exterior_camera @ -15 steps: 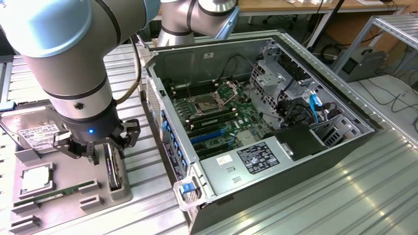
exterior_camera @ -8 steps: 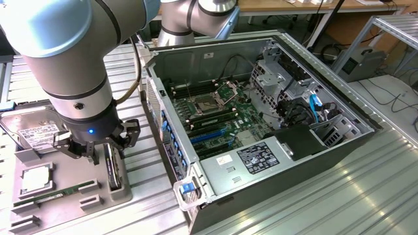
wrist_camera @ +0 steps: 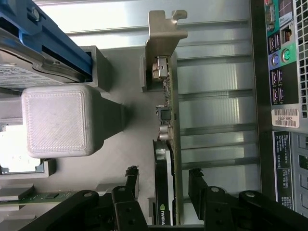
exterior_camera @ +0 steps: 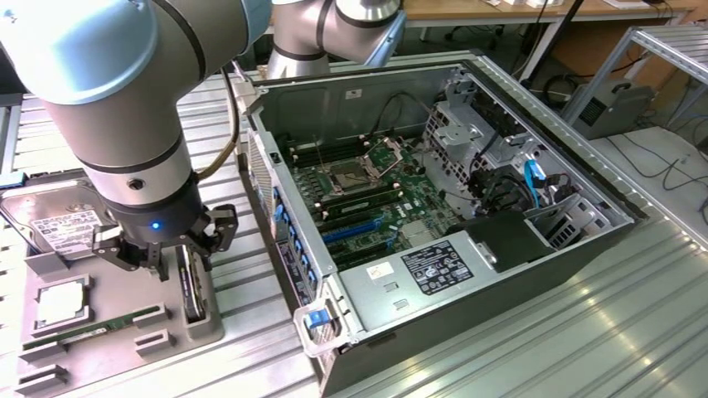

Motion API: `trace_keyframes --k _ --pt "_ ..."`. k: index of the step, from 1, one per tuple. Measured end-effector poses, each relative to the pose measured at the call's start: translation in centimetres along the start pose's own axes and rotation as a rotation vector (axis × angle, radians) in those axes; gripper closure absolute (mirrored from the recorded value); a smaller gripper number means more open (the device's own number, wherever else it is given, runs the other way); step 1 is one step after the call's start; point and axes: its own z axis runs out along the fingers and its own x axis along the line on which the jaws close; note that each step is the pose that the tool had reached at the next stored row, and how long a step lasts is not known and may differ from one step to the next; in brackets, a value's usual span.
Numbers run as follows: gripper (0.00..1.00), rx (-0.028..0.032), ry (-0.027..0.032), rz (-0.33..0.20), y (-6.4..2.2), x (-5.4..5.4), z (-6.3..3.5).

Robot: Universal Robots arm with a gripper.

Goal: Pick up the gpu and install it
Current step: 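Pick up the gpu and move the gpu toward the slot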

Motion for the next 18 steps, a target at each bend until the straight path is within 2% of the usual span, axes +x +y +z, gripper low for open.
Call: trace_keyframes --k 14,15,16,17,18 --pt "0.47 -0.0001 -0.0001 0.000 0.06 0.09 0.01" --pt "0.54 -0.0002 -0.0001 0.000 0.06 0.08 0.01" --pt "0.54 -0.0001 -0.0001 0.000 0.06 0.08 0.01" --pt "0.61 -0.0002 -0.0001 0.000 0.06 0.08 0.01" --pt "0.61 -0.0002 -0.0001 0.000 0.06 0.08 0.01"
